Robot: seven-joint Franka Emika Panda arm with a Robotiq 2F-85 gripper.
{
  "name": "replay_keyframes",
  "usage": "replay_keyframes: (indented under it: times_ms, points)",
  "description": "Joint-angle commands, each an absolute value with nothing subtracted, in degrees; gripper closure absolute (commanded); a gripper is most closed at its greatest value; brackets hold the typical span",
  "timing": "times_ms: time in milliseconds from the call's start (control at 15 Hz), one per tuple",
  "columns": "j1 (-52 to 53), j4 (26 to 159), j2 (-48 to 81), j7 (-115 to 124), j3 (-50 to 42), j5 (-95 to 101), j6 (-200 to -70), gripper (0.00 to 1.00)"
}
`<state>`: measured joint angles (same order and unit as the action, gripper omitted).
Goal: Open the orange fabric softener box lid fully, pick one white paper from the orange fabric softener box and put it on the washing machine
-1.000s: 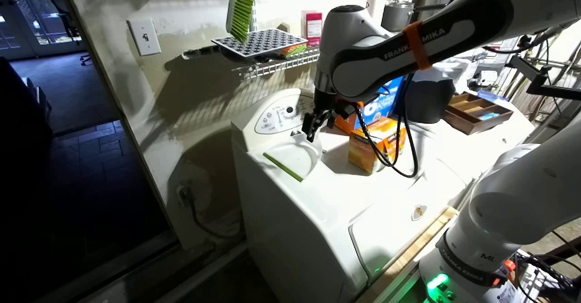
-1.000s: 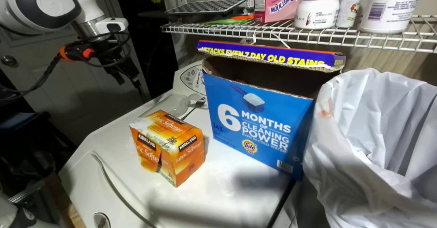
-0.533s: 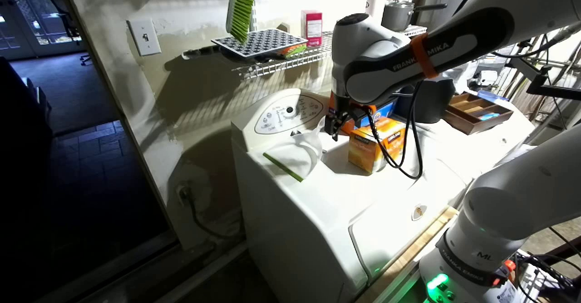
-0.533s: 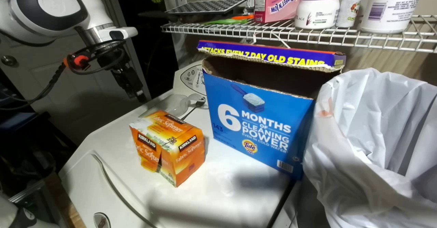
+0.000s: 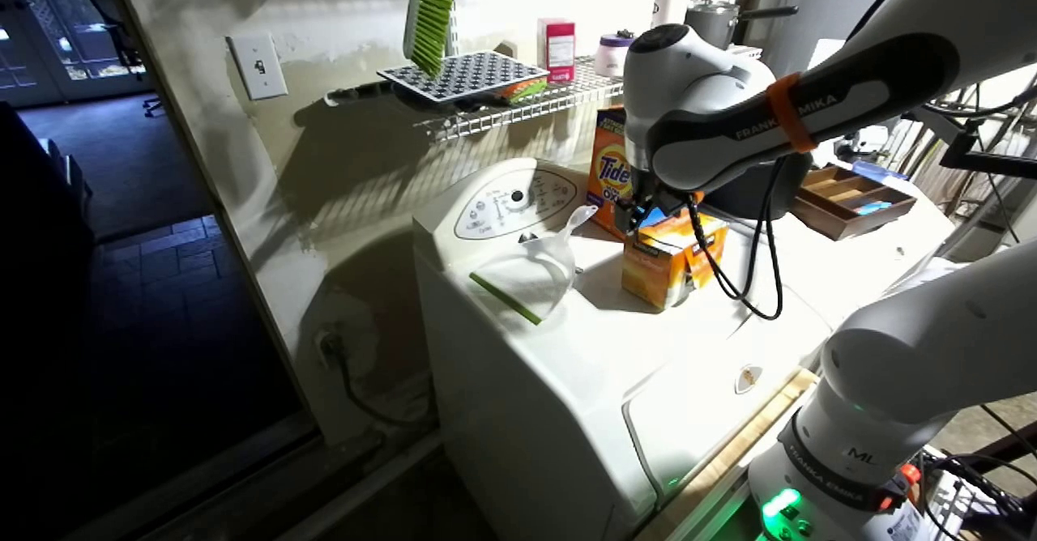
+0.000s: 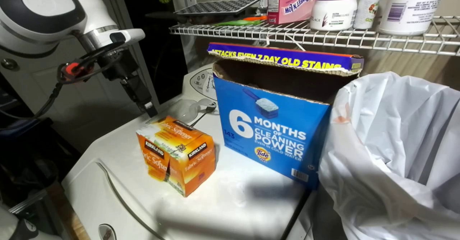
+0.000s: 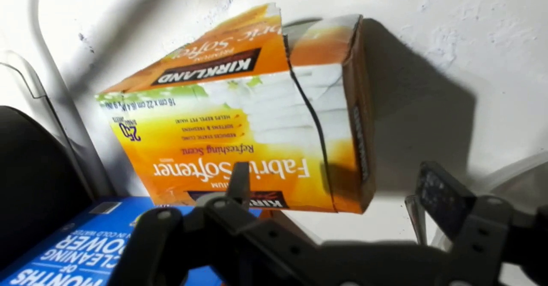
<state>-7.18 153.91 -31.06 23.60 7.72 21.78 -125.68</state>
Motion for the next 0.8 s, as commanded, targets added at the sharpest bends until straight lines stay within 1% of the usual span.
replay_keyframes:
  times_ms: [0, 133, 400, 733]
  points:
    - [-8.7, 158.4, -35.9, 21.0, 3.3, 21.2, -128.2, 0.0]
    - [-9.4, 159.5, -37.9, 20.2, 0.6, 19.8, -130.6, 0.0]
    - [-9.6, 157.2, -37.6, 15.0, -4.9, 13.6, -132.8, 0.0]
    - [-9.1, 157.1, -37.9, 1.1, -14.8, 1.5, -127.7, 0.0]
